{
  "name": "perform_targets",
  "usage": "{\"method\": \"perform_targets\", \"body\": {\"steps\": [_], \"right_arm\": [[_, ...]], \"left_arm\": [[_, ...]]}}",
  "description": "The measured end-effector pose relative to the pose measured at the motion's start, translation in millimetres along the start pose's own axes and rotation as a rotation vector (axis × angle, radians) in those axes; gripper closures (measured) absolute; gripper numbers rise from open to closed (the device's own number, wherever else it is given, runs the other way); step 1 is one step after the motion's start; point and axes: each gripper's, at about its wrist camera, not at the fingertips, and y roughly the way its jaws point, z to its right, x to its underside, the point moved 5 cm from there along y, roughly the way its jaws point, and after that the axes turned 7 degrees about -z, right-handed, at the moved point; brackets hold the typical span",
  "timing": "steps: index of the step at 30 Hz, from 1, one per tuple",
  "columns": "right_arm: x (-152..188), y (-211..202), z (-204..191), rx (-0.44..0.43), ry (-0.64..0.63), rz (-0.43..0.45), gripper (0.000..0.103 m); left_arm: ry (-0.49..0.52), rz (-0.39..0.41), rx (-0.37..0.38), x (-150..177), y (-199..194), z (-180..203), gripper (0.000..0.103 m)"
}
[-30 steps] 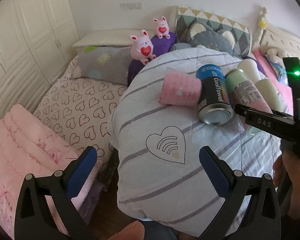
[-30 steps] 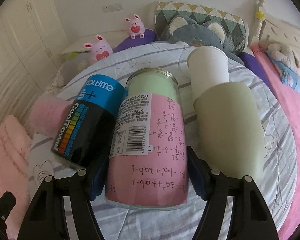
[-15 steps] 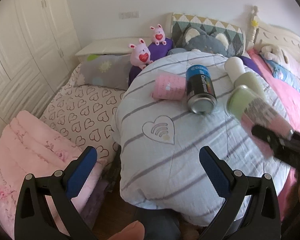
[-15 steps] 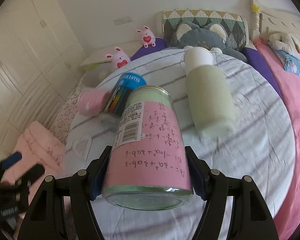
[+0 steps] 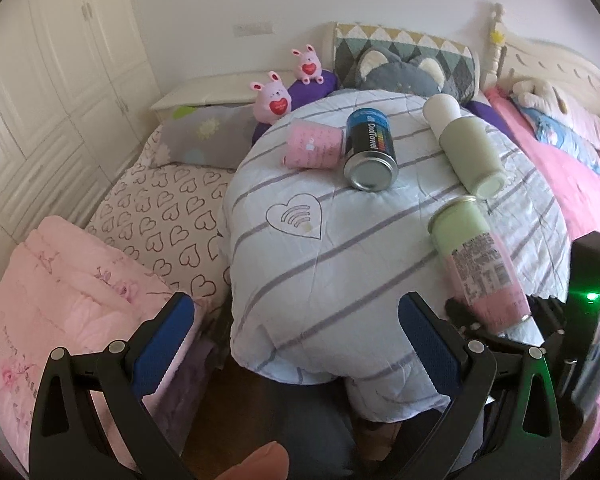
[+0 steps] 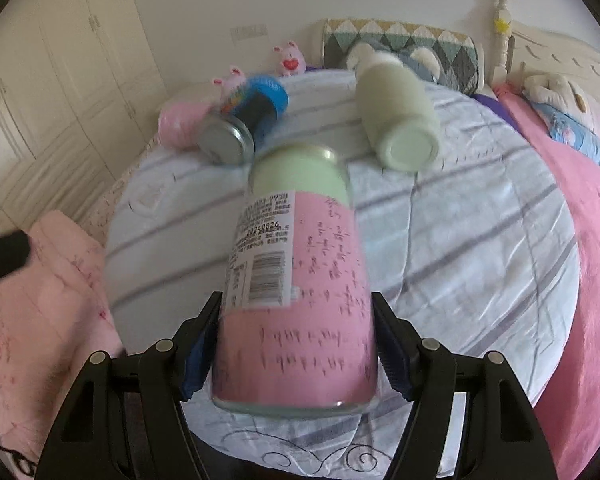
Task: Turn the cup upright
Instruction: 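Lower the jar onto the quilt and open the right gripper, then move the left gripper to the lying jar and close around its body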
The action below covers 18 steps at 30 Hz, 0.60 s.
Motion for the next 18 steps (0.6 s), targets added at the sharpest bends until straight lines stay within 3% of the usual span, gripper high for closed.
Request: {"method": "perform_targets", "body": {"steps": [1, 7, 11, 18], "right_arm": [[2, 0, 0, -0.005, 0.002, -0.007, 0.019], [8, -34, 1, -0.029, 0.016, 0.05, 0.019], [9, -81, 8, -0.065, 0.058, 0.146, 0.019], [12, -145, 32, -0.043, 0.122, 0.274, 0.019]], "left_arm": [[-0.002, 0.002, 0.002, 1, -2, 1, 0.0], [-0.004, 0.026, 0.01, 6, -19, 8, 0.0], [0.001, 0.046, 0.016, 9, -31, 17, 0.0], [-0.006, 0.059, 0.047, 15, -48, 32, 0.0]]}}
